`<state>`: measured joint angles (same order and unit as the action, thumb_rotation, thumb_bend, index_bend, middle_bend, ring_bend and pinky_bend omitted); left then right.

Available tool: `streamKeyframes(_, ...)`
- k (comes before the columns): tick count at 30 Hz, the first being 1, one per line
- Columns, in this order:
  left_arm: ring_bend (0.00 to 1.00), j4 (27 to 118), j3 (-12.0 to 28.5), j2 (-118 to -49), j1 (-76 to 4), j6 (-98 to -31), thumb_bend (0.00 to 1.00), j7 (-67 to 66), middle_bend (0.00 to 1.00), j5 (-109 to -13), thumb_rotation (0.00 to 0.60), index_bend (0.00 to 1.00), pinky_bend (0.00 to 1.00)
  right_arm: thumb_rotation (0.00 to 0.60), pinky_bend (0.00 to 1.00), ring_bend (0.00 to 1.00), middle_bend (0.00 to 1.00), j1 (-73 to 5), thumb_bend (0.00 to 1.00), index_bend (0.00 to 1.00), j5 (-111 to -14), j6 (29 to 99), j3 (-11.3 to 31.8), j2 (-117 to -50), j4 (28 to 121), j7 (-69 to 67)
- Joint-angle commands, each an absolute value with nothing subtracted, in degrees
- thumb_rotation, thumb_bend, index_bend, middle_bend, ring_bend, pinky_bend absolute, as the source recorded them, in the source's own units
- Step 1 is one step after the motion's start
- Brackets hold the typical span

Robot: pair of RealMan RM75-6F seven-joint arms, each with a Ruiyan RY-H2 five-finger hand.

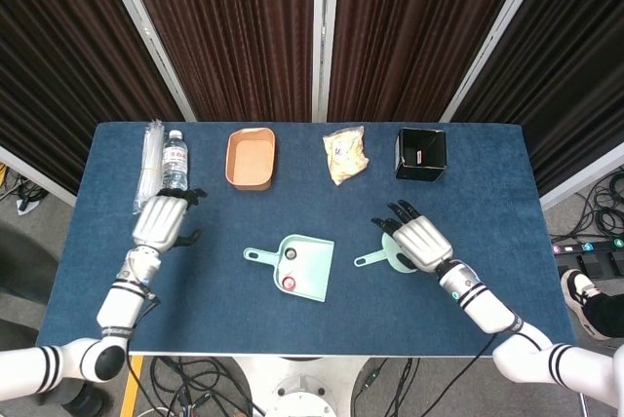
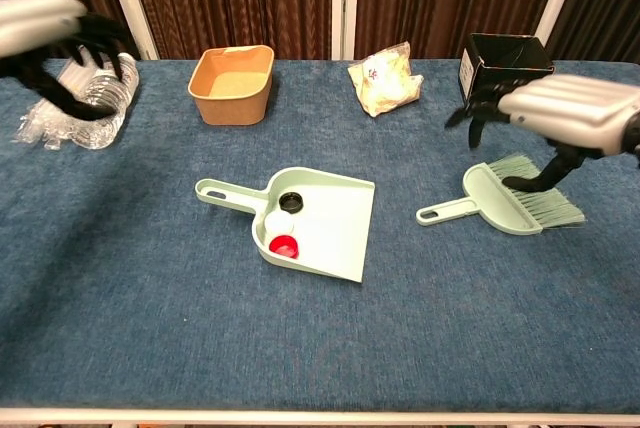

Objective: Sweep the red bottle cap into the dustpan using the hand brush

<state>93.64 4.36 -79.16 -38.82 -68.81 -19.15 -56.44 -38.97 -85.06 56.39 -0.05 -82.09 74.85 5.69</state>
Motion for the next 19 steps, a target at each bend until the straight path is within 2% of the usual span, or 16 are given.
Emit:
streamKeyframes(1, 0.28, 92.4, 2.9, -75.5, -33.6, -73.1, 0.24, -13.7, 0.34, -60.3, 0.6, 0.25, 0.25, 0.6, 0.03, 0.01, 0.27, -34.1, 0.23, 0.1, -84.4, 64.0, 1.0, -77.4, 77.2, 3.5)
streamKeyframes(5, 0.28, 90.1, 0.9, -73.1, -28.2, -77.3, 0.2, -9.5, 0.34, -63.3, 0.6, 0.25, 0.23, 0.6, 0.07, 0.02, 0.28, -27.8, 0.25, 0.1, -83.3, 71.2, 0.3, -71.7, 79.3, -1.7)
streamKeyframes(9, 0.25, 89.1, -1.1, -71.5, -22.7, -81.6, 0.16, -6.5, 0.33, -65.5, 0.6, 0.25, 0.2, 0.6, 0.07, 0.01, 0.23, -21.0, 0.24, 0.1, -83.7, 78.6, -1.2, -67.4, 80.6, -8.3)
streamKeyframes(14, 0.23, 90.3, -3.1, -69.9, -16.1, -87.9, 0.16, -5.4, 0.32, -68.1, 0.6, 0.25, 0.18, 0.6, 0.06, 0.0, 0.19, -12.9, 0.24, 0.08, -83.9, 87.4, -2.5, -64.9, 81.3, -13.1)
streamKeyframes(19, 0.23, 92.0, -4.6, -69.6, -11.1, -93.2, 0.15, -6.2, 0.31, -71.5, 0.6, 0.25, 0.17, 0.6, 0.05, 0.0, 0.19, -8.8, 0.24, 0.08, -84.7, 91.1, -2.9, -64.3, 81.3, -15.3)
